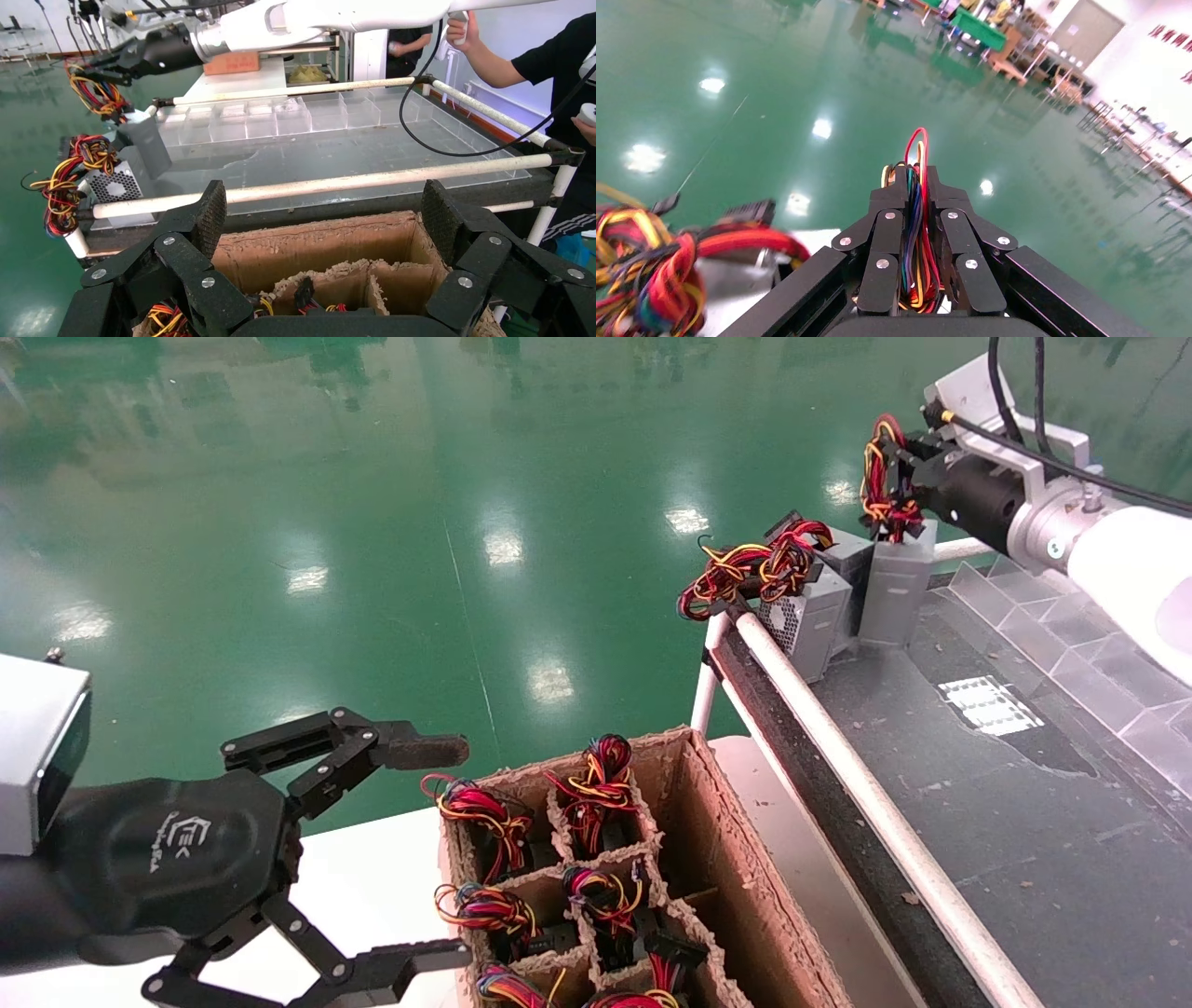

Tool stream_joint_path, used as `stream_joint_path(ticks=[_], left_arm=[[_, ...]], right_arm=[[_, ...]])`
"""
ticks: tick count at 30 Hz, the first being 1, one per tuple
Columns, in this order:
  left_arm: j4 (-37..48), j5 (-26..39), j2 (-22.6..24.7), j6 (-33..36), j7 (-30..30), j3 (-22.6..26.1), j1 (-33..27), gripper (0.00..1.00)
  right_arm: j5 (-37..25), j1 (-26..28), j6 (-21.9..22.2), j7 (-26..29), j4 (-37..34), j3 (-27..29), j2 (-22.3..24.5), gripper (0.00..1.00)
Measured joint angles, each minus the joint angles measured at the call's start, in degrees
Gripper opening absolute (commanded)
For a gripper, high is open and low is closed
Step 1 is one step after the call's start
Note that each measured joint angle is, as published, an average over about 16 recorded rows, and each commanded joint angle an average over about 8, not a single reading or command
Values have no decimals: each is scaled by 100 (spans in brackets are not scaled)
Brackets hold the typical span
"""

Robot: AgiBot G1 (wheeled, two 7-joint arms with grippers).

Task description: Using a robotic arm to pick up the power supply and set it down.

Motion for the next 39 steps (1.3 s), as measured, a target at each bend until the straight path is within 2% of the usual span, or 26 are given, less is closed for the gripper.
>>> stream_joint_path(ticks=[14, 15, 22, 23, 39], left_arm=[[0, -2, -1, -1, 2, 3, -1, 100], [0, -2, -1, -1, 2, 3, -1, 100], [0, -3, -2, -2, 2, 5, -1, 100], [0, -4, -2, -2, 3, 5, -1, 100], [0, -6, -3, -4, 4, 9, -2, 100]], right_arm=[[-73, -120, -189, 248, -151, -49, 160, 0], [-79, -124, -198, 271, -154, -53, 172, 5], [-116, -141, -254, 422, -149, -78, 251, 92], [-119, -140, -261, 443, -146, -80, 261, 100], [-91, -50, -258, 751, -103, -62, 441, 100]])
